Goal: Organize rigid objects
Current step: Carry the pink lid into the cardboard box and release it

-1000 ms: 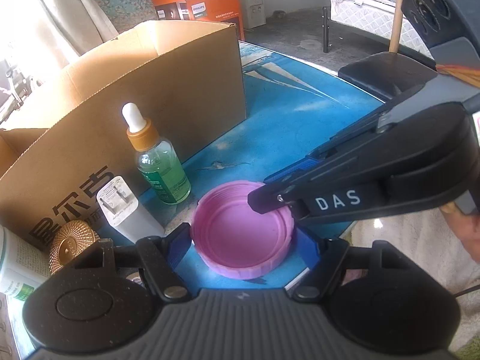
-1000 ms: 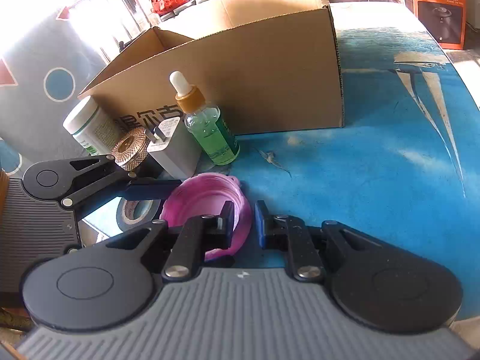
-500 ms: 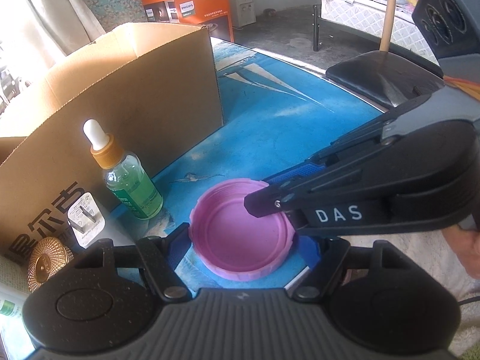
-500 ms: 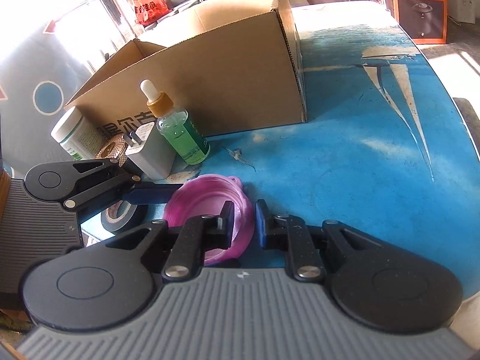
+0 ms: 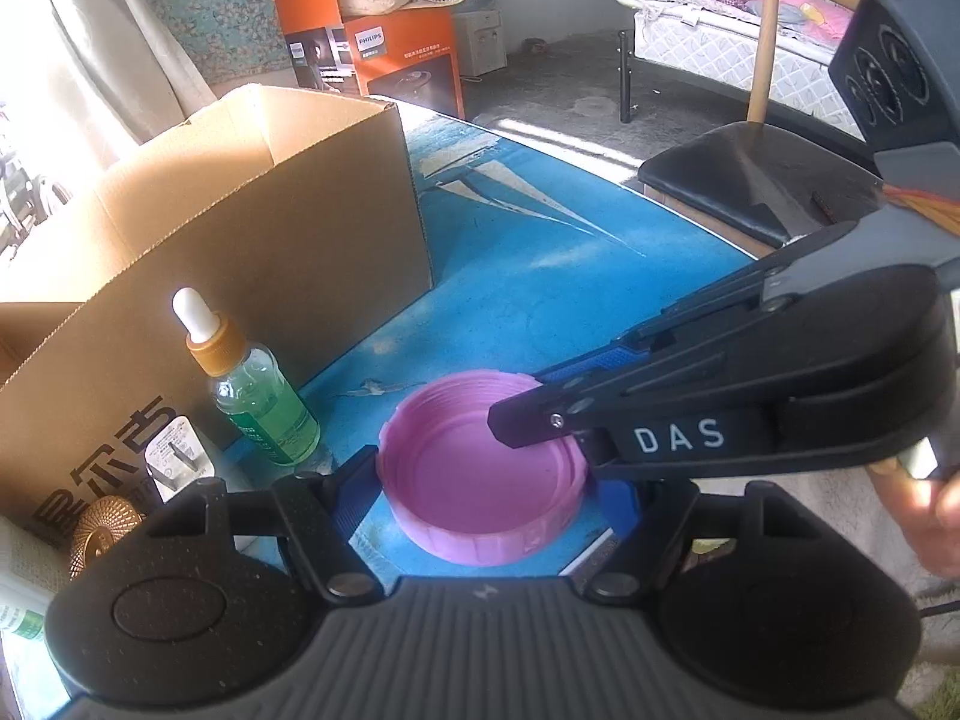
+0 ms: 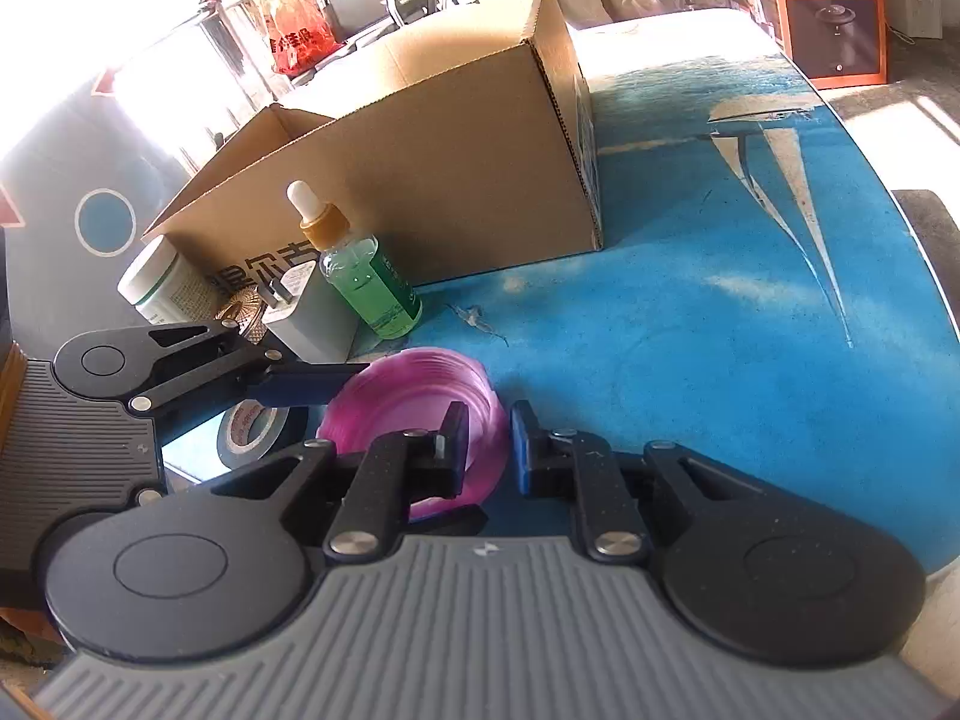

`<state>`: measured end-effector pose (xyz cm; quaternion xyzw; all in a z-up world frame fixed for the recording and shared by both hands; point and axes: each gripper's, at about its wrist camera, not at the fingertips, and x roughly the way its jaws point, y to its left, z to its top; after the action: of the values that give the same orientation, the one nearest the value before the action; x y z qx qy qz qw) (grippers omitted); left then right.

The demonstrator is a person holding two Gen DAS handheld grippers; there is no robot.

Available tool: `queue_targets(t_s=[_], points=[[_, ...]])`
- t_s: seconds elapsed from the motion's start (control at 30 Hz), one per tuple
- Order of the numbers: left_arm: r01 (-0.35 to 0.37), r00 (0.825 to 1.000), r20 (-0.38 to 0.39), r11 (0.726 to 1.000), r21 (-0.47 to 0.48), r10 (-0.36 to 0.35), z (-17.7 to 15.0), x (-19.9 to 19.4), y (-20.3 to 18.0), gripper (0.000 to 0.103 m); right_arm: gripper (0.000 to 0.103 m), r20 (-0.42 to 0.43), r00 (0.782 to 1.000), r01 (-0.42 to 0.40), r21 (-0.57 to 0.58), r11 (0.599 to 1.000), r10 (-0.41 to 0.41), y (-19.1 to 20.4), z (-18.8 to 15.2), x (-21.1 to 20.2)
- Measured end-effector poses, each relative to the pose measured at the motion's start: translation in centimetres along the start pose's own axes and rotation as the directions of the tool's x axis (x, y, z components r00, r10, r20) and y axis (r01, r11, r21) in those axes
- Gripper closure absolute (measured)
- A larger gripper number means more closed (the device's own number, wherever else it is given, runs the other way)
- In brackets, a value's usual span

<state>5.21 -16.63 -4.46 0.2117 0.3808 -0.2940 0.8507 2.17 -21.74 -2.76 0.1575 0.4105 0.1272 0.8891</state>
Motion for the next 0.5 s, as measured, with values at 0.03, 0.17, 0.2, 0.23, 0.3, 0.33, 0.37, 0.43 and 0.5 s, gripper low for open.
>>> queue_targets(t_s=[0.03,0.17,0.2,0.23,0.3,0.33,0.37,0.43,0.5], points=[[-0.001,1.000,0.008,1.000,0.003,0.001,0.1,-0.3,-0.1,0.028,0.089,0.008,1.000,0.002,0.000,1.000,-0.002,0.1,0.0,-0.4],[-0.004,0.998,0.063,1.000,0.011,0.003,0.5,-2.3,-0.8,0.028,0.089,0.057,0.998,0.021,-0.012,1.000,-0.020,1.0,0.2,-2.6],[-0.006,0.997,0.082,1.000,0.011,0.006,0.5,-2.9,-0.9,0.028,0.089,0.071,0.997,0.025,-0.014,1.000,-0.024,1.3,0.2,-3.2],[-0.011,0.995,0.101,1.000,0.012,0.009,0.6,-3.5,-1.0,0.028,0.089,0.084,0.996,0.028,-0.018,0.999,-0.026,1.5,0.3,-3.7],[-0.025,0.990,0.143,1.000,0.014,0.022,0.8,-4.9,-1.0,0.028,0.089,0.117,0.993,0.034,-0.035,0.999,-0.029,2.4,0.7,-5.1],[-0.032,0.987,0.159,0.999,0.013,0.029,1.0,-5.5,-0.9,0.028,0.089,0.132,0.991,0.037,-0.048,0.998,-0.030,2.8,1.0,-5.6],[-0.043,0.982,0.183,0.999,0.009,0.041,1.3,-6.4,-0.7,0.028,0.089,0.152,0.988,0.040,-0.068,0.997,-0.030,3.5,1.4,-6.3],[-0.063,0.972,0.228,0.998,-0.011,0.064,2.0,-8.2,0.0,0.028,0.089,0.187,0.982,0.043,-0.109,0.993,-0.022,4.8,2.6,-7.4],[-0.083,0.958,0.271,0.996,-0.040,0.090,2.9,-9.8,1.1,0.028,0.089,0.221,0.975,0.042,-0.149,0.988,-0.008,6.2,3.9,-8.5]])
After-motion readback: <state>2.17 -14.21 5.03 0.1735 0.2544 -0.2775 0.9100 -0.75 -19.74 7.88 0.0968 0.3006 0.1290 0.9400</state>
